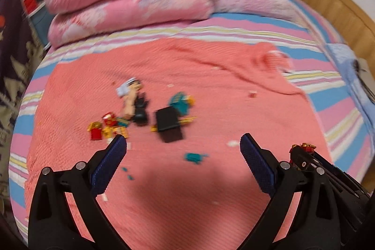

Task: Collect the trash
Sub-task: 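Carry the block toy to the wastebasket and open the right tool, then swing the right tool back over the blanket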

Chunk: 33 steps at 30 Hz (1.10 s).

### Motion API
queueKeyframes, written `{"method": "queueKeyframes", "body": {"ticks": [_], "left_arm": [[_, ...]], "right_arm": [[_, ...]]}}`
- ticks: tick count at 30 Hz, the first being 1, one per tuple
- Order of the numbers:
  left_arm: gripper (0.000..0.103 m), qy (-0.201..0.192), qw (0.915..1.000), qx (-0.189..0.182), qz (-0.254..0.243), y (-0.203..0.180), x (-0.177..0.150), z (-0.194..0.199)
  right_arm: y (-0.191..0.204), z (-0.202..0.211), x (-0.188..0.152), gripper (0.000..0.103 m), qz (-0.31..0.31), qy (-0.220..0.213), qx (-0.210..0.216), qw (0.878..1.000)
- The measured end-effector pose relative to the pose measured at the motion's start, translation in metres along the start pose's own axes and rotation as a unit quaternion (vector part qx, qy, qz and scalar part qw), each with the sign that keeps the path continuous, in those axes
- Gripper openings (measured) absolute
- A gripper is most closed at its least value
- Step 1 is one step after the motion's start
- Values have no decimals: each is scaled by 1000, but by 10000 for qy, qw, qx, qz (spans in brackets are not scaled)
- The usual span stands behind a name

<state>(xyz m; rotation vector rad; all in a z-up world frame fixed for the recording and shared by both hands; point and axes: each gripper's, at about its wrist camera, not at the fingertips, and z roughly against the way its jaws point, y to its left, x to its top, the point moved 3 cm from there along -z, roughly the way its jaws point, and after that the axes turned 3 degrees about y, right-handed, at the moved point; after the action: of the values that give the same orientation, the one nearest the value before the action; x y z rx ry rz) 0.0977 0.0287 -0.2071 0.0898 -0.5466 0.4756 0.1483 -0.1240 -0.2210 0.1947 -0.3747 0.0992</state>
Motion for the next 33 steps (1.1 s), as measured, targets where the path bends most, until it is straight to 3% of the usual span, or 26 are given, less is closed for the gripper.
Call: {"method": "queueKeyframes", "body": {"ticks": [8,11,15,20,25,28,33], "left_arm": [[95,-143,9913,-822,-1019,-104,-41,58],[95,-89,9820,-1143,-1499,-148,-73,76],[95,56,9631,-1516,-2223,-206,-128,99],[95,272,9430,-1740,-2823,-250,-183,112],[95,356,9268,-1837,-3255,-280,-215,116],[95,355,9241,-1895,-3299,-287,-220,119],[95,309,9259,-1883,-3261,-287,-212,120]], "right_arm": [[-123,79,-45,28,-1161,-456,-524,9908],[-172,101,-76,28,-1678,-522,-774,9814],[-235,127,-130,28,-2394,-488,-1114,9633],[-289,137,-184,29,-3074,-318,-1331,9417],[-320,141,-210,32,-3453,-164,-1635,9240],[-331,143,-216,43,-3595,-168,-1767,9161],[-329,145,-211,43,-3574,-206,-1730,9176]]}}
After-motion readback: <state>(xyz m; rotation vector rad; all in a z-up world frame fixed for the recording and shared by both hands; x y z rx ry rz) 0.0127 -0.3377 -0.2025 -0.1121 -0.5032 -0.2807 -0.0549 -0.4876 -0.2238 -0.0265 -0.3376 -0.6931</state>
